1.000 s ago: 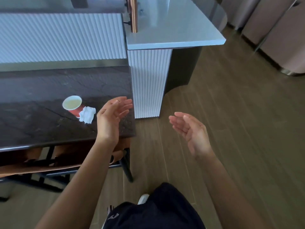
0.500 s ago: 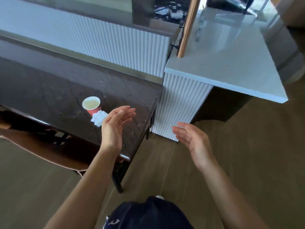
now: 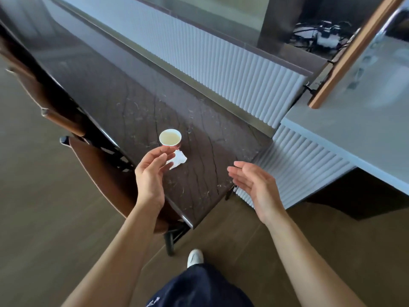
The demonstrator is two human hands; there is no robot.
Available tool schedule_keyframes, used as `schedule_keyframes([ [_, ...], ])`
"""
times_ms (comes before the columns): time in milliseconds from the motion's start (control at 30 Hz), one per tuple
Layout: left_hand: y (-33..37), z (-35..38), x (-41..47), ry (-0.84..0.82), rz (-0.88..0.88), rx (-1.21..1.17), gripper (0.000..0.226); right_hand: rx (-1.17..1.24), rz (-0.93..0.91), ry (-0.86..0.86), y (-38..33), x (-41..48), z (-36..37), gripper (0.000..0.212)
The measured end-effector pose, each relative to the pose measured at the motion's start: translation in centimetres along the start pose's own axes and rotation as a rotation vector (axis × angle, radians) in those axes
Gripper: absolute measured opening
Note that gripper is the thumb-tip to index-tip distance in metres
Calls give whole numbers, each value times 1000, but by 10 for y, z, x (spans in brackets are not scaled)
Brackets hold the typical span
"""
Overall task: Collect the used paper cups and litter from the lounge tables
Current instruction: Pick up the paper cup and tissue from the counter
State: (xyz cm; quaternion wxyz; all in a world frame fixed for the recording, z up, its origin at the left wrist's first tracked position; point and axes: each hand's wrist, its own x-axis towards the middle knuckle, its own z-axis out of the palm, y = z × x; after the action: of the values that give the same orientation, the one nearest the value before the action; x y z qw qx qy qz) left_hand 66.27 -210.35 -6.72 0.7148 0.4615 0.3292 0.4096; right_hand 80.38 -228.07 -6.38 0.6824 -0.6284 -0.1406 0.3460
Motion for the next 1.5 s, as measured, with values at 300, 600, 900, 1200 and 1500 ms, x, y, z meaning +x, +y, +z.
schedule_keyframes([
  [300,1,-21,53,147,10,62,21,-105,21,-111,3,73,53,19],
  [600,-12,-22,89,220,-48,180,22,-225,84,-198,17,131,89,20],
  [900,-37,-16,117,215,-122,317,50,-599,120,-245,51,181,101,26],
  [1200,-77,-11,141,104,-178,649,99,-1009,-35,-328,104,209,119,34],
  [1500,-102,-10,157,173,-171,756,100,-930,-65,-292,119,215,119,18],
])
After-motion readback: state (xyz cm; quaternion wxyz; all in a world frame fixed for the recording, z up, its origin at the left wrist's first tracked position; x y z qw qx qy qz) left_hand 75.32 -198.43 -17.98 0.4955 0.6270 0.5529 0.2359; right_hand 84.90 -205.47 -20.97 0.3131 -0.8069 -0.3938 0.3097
